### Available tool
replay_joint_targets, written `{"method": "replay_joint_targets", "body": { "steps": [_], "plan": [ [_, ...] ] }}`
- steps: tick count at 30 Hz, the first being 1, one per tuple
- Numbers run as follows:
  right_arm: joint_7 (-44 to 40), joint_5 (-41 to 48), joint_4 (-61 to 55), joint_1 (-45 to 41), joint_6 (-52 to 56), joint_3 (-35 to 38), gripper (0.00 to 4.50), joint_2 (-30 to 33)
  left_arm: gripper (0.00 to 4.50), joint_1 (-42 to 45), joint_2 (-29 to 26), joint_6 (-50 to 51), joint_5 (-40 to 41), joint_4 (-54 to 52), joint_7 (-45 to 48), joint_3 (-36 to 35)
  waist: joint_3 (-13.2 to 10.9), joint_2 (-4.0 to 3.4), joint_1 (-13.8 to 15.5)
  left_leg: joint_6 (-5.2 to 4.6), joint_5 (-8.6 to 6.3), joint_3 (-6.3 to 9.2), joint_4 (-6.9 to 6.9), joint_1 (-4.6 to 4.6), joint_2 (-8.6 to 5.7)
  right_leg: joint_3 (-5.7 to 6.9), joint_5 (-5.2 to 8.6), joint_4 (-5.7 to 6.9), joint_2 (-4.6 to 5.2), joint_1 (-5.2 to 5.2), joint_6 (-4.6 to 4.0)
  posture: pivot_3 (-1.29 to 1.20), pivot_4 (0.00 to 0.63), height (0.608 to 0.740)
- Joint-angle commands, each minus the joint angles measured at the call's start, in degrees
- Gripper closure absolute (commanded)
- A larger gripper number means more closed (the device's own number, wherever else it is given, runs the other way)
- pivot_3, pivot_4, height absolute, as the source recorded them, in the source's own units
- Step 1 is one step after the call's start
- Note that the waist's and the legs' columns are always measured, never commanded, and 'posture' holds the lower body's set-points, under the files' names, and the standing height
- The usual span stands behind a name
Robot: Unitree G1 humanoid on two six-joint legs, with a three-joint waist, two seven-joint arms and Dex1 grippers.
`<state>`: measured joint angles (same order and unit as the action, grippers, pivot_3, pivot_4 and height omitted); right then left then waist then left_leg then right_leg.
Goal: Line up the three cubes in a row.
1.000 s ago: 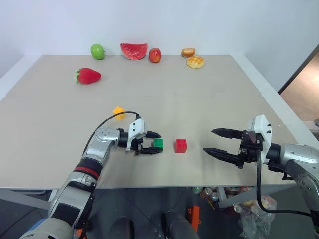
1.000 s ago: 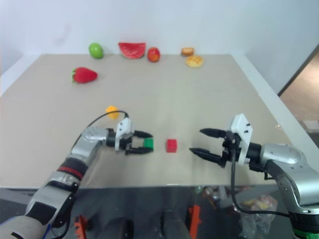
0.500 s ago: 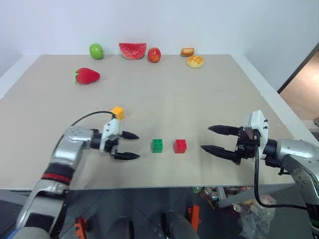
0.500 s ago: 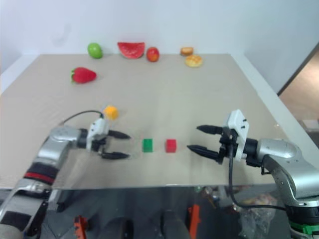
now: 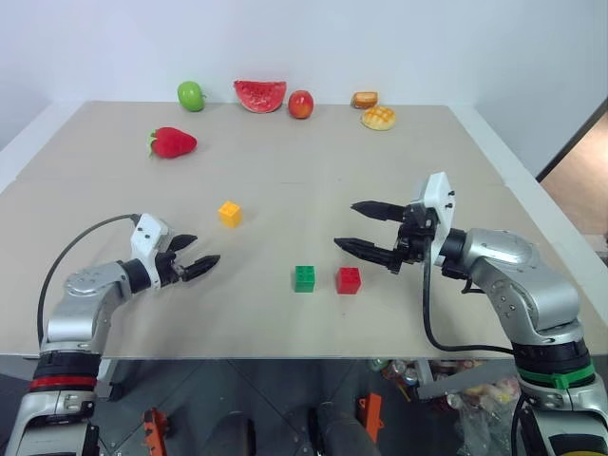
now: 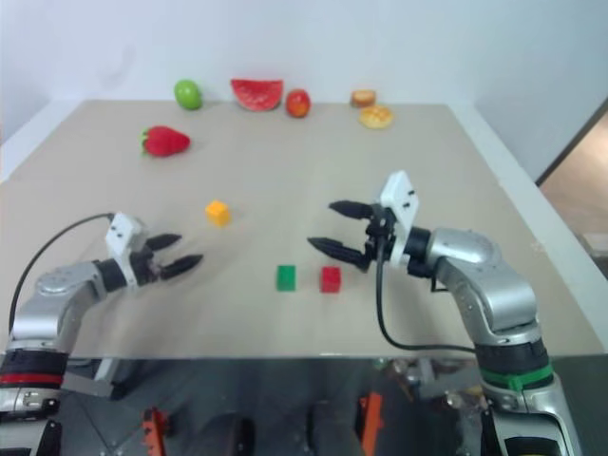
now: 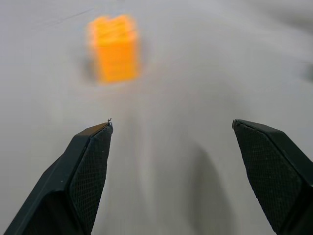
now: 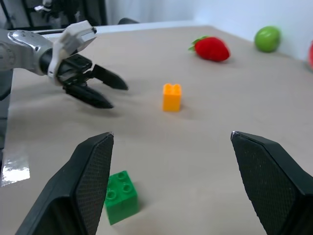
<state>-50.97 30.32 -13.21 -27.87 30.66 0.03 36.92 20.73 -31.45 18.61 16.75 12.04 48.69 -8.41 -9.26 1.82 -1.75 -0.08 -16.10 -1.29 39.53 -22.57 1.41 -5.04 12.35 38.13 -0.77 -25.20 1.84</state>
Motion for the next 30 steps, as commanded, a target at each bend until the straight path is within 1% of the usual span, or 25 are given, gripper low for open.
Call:
{"method": "replay_joint_targets", "body": {
  "steps": [1,7,15,22,24,28,29,30],
  "plan": [
    [-0.3,-0.8,0.3,-1.1,-1.8,0.9,0.52,-0.1,0.45,1.3,1.0,-1.1,-2.1,-0.4,-4.4,0.8,0.0,0.0,0.2,0.0,0.0,-0.01,0.0,-0.01,-0.05,-0.01,0.0,-0.02,0.06,0.0,0.0,0.0,0.15,0.74],
    [0.4,-1.0,-0.4,-0.1,-2.2,1.4,0.52,-0.9,0.45,8.3,4.6,-6.3,-5.5,8.2,-7.0,4.1,0.0,0.02,0.4,0.01,0.01,-0.06,0.03,0.02,-0.16,0.04,-0.02,-0.02,0.11,0.06,0.01,0.0,0.15,0.74],
    [1.5,-0.4,-2.6,1.9,-1.2,2.3,0.52,-0.6,0.45,19.8,7.8,-12.6,-7.7,24.0,-12.4,3.4,0.0,0.02,0.3,0.01,0.01,-0.09,0.0,-0.01,-0.21,0.12,-0.04,-0.02,0.03,0.02,-0.02,0.0,0.15,0.74],
    [2.1,0.6,-4.5,3.2,-0.1,3.9,0.52,0.0,0.45,24.3,9.8,-17.7,-9.0,32.2,-11.5,5.1,0.0,0.02,0.4,0.01,0.01,-0.08,0.0,-0.04,-0.24,0.12,-0.02,-0.03,0.07,0.03,0.0,0.0,0.15,0.74],
    [2.3,0.6,-4.6,3.3,0.1,4.1,0.52,-0.1,1.0,24.9,10.2,-18.7,-8.8,33.5,-11.1,4.8,0.0,0.03,0.4,0.01,0.01,-0.08,0.0,-0.06,-0.26,0.11,-0.02,-0.03,0.08,0.04,0.01,0.0,0.15,0.74],
    [2.6,0.5,-4.6,3.5,0.1,4.1,0.52,-0.1,2.35,24.7,10.6,-19.7,-8.5,33.5,-9.8,4.7,0.0,0.04,0.4,0.01,0.01,-0.07,0.0,-0.07,-0.3,0.12,-0.02,-0.03,0.06,0.02,0.01,0.0,0.15,0.74],
    [2.6,0.6,-4.7,3.5,0.1,4.1,0.52,-0.1,2.62,24.7,10.5,-19.7,-8.5,33.8,-9.8,4.6,0.0,0.04,0.4,0.01,0.01,-0.04,0.0,-0.07,-0.3,0.14,-0.02,-0.03,0.05,0.02,0.01,0.0,0.15,0.74],
    [2.7,0.7,-4.6,3.5,0.2,4.2,0.52,-0.1,3.0,24.7,10.4,-19.7,-8.6,34.1,-9.9,4.5,0.0,0.04,0.4,0.01,0.01,-0.02,0.0,-0.07,-0.3,0.15,-0.02,-0.02,0.05,0.02,0.01,0.0,0.15,0.74]
  ]
}}
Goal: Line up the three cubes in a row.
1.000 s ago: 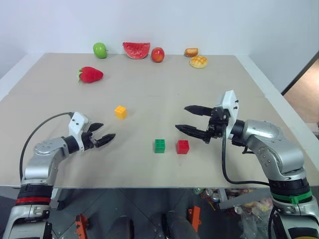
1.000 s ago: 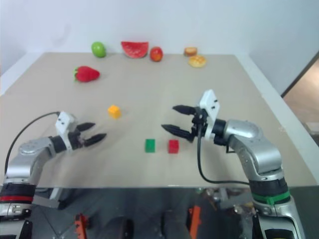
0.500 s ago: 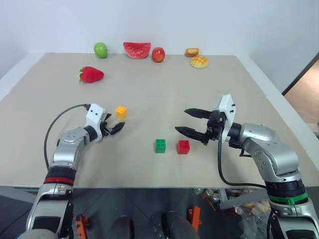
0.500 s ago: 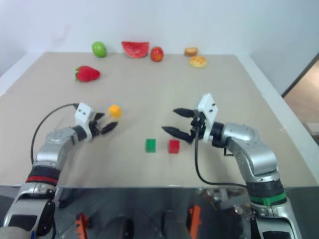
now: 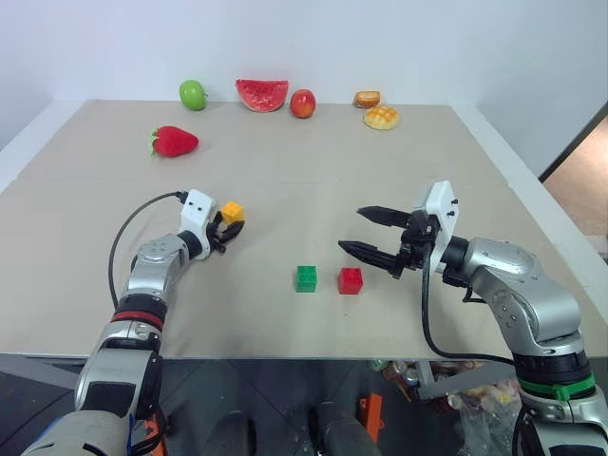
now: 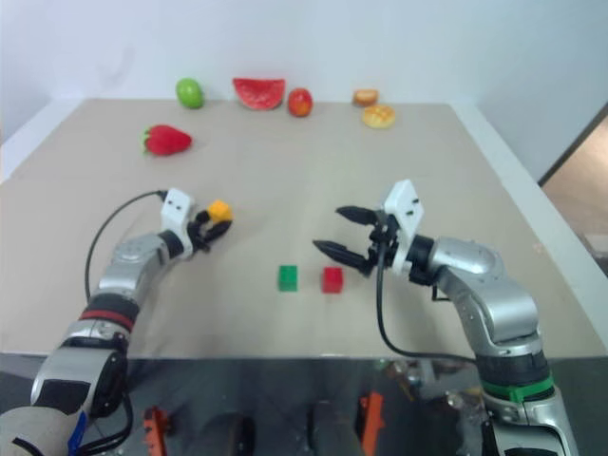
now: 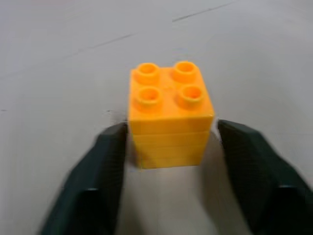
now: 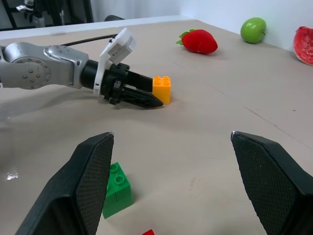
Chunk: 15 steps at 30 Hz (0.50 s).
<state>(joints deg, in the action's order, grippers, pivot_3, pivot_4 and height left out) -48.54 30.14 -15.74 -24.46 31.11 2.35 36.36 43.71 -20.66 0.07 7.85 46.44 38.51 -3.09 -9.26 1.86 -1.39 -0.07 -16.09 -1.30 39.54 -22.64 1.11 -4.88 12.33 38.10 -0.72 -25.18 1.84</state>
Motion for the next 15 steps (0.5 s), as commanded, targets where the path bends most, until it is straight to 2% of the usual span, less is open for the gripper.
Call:
{"method": "replay_joint_targets", "body": {
  "steps": [1,6,11,15],
  "plan": [
    [0.2,0.9,-2.1,0.1,-0.3,1.9,0.52,0.4,3.21,1.8,-0.5,-1.3,0.2,0.3,0.1,-0.9,0.0,0.0,0.0,0.0,0.0,0.02,0.0,0.0,0.0,0.0,0.0,0.0,0.0,0.0,0.0,0.0,0.15,0.74],
    [-0.4,1.5,-2.5,0.9,0.3,2.1,0.52,1.0,3.21,2.0,-1.5,-2.0,0.2,0.7,2.4,-0.7,0.0,0.0,0.0,0.0,0.0,0.01,0.01,0.0,-0.03,0.0,0.0,0.0,0.02,0.01,0.0,0.0,0.15,0.74],
    [-6.9,6.4,-6.3,7.5,1.9,4.6,0.52,5.8,3.21,-8.4,-7.5,-5.9,3.7,-12.2,25.9,4.1,0.0,-0.01,-0.2,-0.01,-0.01,0.05,-0.11,-0.01,0.02,0.01,0.07,-0.02,0.03,-0.01,-0.03,0.0,0.15,0.74],
    [-7.8,8.1,-6.9,8.9,1.8,6.1,0.52,7.1,3.21,-13.9,-11.5,-7.1,6.0,-17.7,36.3,5.6,0.0,-0.01,-0.3,-0.03,-0.03,0.17,-0.11,0.0,0.17,0.0,0.09,-0.02,0.02,-0.05,-0.06,0.0,0.15,0.74]
  ]
}}
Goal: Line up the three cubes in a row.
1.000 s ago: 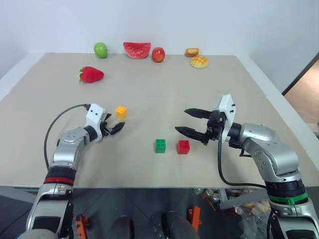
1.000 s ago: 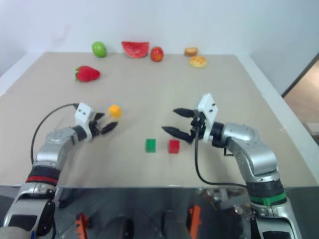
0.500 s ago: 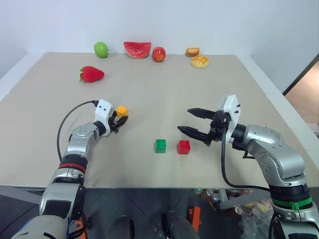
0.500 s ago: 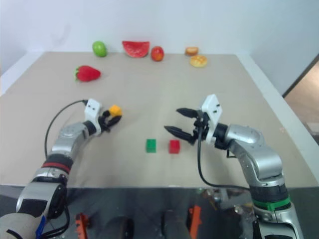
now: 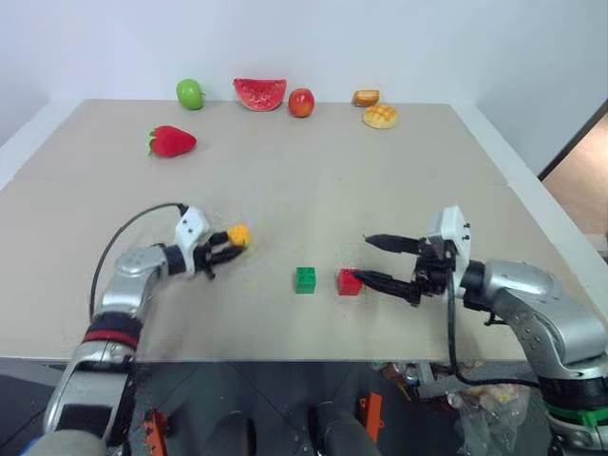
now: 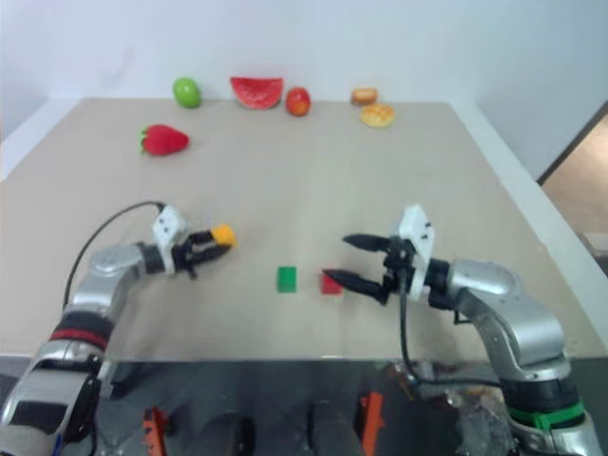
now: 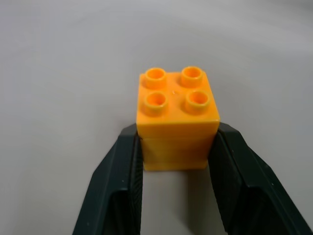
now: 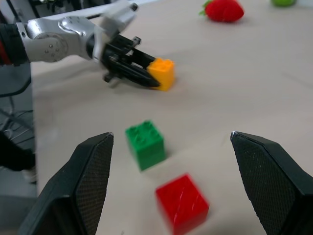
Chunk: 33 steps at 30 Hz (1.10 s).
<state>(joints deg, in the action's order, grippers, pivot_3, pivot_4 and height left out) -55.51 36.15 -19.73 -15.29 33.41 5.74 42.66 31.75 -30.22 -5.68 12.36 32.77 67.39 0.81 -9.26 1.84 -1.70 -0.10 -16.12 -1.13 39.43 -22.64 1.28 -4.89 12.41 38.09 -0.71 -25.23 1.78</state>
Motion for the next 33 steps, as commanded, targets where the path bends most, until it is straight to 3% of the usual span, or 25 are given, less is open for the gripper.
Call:
{"method": "replay_joint_targets", "body": {
  "steps": [1,6,12,24,33],
  "plan": [
    [-0.6,1.9,-2.6,-0.5,-0.7,2.8,0.52,0.8,3.21,-2.8,-2.3,-1.6,1.8,-4.9,9.2,2.2,0.0,0.0,0.1,0.0,0.0,0.02,0.0,0.02,-0.01,0.02,0.01,0.0,-0.01,0.04,-0.01,0.0,0.15,0.74],
    [0.5,1.3,-1.8,-1.9,-1.0,2.1,0.52,-0.3,3.21,-3.4,0.2,-1.0,2.2,-8.1,11.3,4.6,0.0,0.0,0.3,-0.06,0.07,-0.07,0.16,0.15,-0.04,0.08,0.2,0.0,0.0,0.23,0.31,0.0,0.15,0.74],
    [0.9,0.9,-2.6,-1.4,-1.2,1.4,0.52,-0.5,3.21,-0.3,3.7,-3.5,0.5,-4.1,11.4,6.4,0.0,0.0,0.4,-0.1,0.09,-0.07,0.3,0.12,-0.12,0.06,0.16,0.0,0.03,0.3,0.36,0.0,0.15,0.74],
    [1.5,1.5,-3.8,-0.3,-0.5,2.5,0.52,0.2,3.21,5.5,2.1,-6.2,0.6,6.5,14.2,4.5,0.0,0.0,0.3,-0.24,0.16,-0.03,0.28,0.19,-0.12,0.09,0.02,0.02,-0.09,0.29,0.24,0.0,0.15,0.74],
    [1.3,1.2,-2.9,-1.3,-0.5,1.9,0.52,0.2,3.21,7.3,0.6,-6.6,0.7,8.7,17.2,4.8,0.0,0.0,0.1,-0.32,0.21,-0.01,0.22,0.13,-0.01,0.12,-0.03,0.03,-0.25,0.21,0.15,0.0,0.15,0.74]
  ]
}}
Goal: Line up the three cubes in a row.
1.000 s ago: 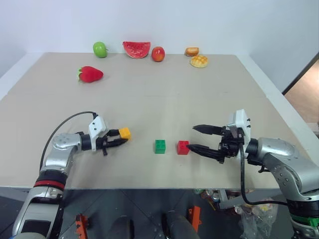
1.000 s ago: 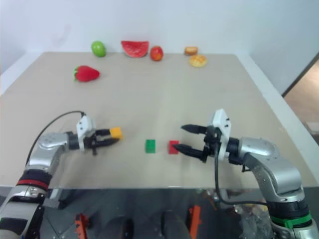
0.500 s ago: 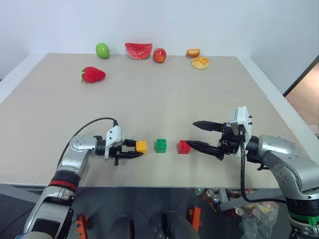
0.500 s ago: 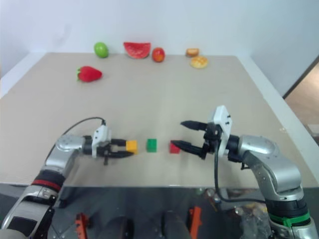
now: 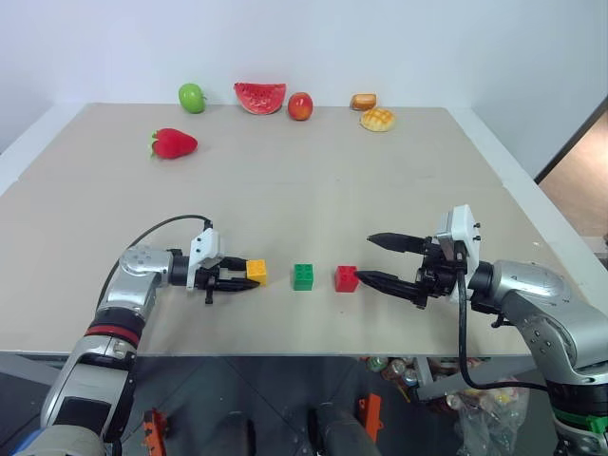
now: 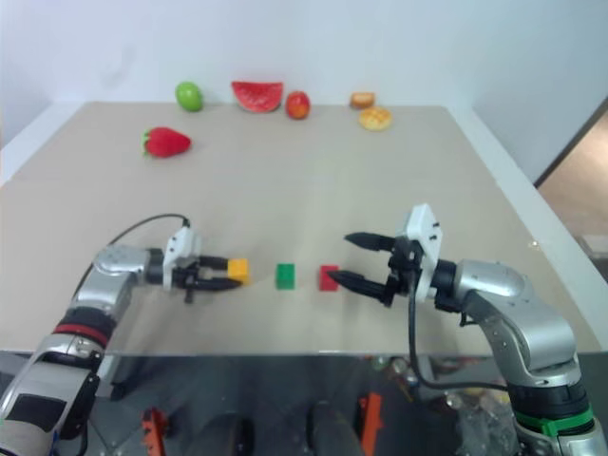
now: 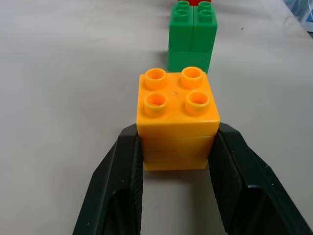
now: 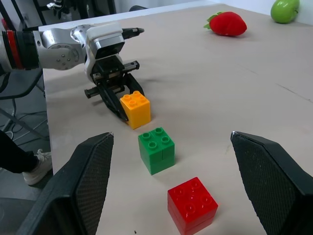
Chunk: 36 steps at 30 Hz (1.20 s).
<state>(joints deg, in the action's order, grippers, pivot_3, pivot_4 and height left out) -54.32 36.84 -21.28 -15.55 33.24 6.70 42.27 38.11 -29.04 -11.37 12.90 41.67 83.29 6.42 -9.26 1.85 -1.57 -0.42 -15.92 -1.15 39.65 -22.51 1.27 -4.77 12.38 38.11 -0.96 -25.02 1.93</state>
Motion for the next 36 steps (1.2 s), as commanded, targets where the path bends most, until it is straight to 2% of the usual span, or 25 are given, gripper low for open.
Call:
{"method": "replay_joint_targets", "body": {
  "steps": [1,13,14,16,17,20,21,26,29,32,34,36],
  "plan": [
    [0.0,0.5,-1.4,-1.1,-0.3,1.0,0.52,0.6,3.21,0.7,-0.4,-0.8,0.2,-0.4,1.3,-0.7,0.0,0.0,0.0,0.0,0.0,0.0,0.0,-0.01,0.0,0.0,0.0,0.0,0.01,-0.01,0.0,0.0,0.15,0.74],
    [-0.3,0.0,-0.7,-1.7,-0.3,0.6,0.52,1.0,3.21,-0.1,1.4,-0.2,-0.3,-2.3,0.6,-0.3,0.0,0.0,0.1,-0.01,-0.01,-0.01,-0.01,-0.04,-0.06,-0.01,0.03,-0.01,0.11,-0.01,0.03,0.0,0.15,0.74],
    [-0.4,0.0,-0.7,-1.8,-0.3,0.6,0.52,1.0,2.41,0.1,1.4,-0.3,-0.5,-1.9,0.3,-0.3,0.0,0.0,0.1,-0.01,-0.01,-0.01,-0.01,-0.04,-0.06,0.0,0.03,-0.01,0.11,-0.01,0.03,0.0,0.15,0.74],
    [-0.4,0.0,-0.6,-1.8,-0.3,0.5,0.52,0.9,1.92,0.4,1.3,-0.8,-0.8,-1.4,-0.2,-0.5,0.0,0.0,0.1,-0.01,-0.01,-0.01,-0.01,-0.04,-0.06,0.0,0.03,-0.01,0.1,-0.01,0.03,0.0,0.15,0.74],
    [-0.4,0.0,-0.6,-1.8,-0.2,0.6,0.52,0.9,1.43,0.5,1.4,-2.0,-1.2,-0.8,-1.3,-0.8,0.0,0.0,0.1,-0.01,-0.01,-0.01,-0.01,-0.04,-0.06,-0.01,0.03,-0.01,0.09,-0.02,0.03,0.0,0.15,0.74],
    [-0.5,0.1,-0.6,-1.7,-0.2,0.5,0.52,0.9,0.49,1.0,1.3,-4.8,-1.8,0.4,-4.0,-2.0,0.0,0.0,0.1,-0.01,-0.01,-0.01,-0.01,-0.04,-0.06,0.0,0.03,-0.01,0.09,-0.02,0.03,0.0,0.15,0.74],
    [-0.5,0.1,-0.6,-1.7,-0.2,0.5,0.52,0.9,0.05,1.1,1.2,-5.7,-1.9,0.9,-4.7,-2.2,0.0,0.0,0.1,-0.01,-0.01,0.0,-0.01,-0.04,-0.06,0.0,0.03,-0.01,0.09,-0.02,0.03,0.0,0.15,0.74],
    [-0.6,0.0,-0.2,-1.2,-0.2,0.6,0.52,0.8,0.02,-0.4,-2.2,-1.7,1.1,-2.2,-5.9,-5.6,0.0,0.01,0.0,-0.01,-0.01,-0.01,-0.01,-0.04,-0.05,-0.02,0.02,-0.01,0.1,-0.03,0.03,0.0,0.15,0.74],
    [-1.7,-0.4,1.8,0.7,-0.5,2.6,0.52,2.5,0.02,-3.9,-6.2,6.6,4.8,-10.0,-6.4,-8.9,0.0,0.01,-0.2,-0.01,-0.01,0.07,-0.08,-0.05,0.14,-0.04,0.03,-0.01,0.07,-0.08,0.03,0.0,0.15,0.74],
    [-3.0,-0.9,5.1,2.8,-1.6,5.9,0.52,5.0,0.02,-12.7,-14.2,29.9,15.4,-27.4,-4.7,-12.0,0.0,0.01,-0.7,0.0,-0.01,0.11,-0.15,-0.04,0.16,-0.03,0.07,-0.01,0.09,-0.11,0.01,0.0,0.15,0.74],
    [-3.4,-0.6,6.3,2.9,-2.1,7.3,0.52,5.8,0.02,-17.0,-17.9,41.4,22.0,-36.0,-5.7,-14.4,0.0,-0.01,-0.9,0.0,-0.05,0.09,-0.22,-0.07,0.18,-0.06,0.15,0.0,0.18,-0.18,-0.01,0.0,0.15,0.74],
    [-3.7,-0.4,7.4,2.0,-2.5,7.9,0.52,6.1,0.02,-19.0,-18.9,47.7,26.5,-40.1,-8.7,-17.6,0.0,0.0,-1.0,0.01,-0.05,0.11,-0.22,-0.09,0.16,-0.02,0.23,0.02,0.24,-0.19,0.09,0.0,0.15,0.74]
  ]
}}
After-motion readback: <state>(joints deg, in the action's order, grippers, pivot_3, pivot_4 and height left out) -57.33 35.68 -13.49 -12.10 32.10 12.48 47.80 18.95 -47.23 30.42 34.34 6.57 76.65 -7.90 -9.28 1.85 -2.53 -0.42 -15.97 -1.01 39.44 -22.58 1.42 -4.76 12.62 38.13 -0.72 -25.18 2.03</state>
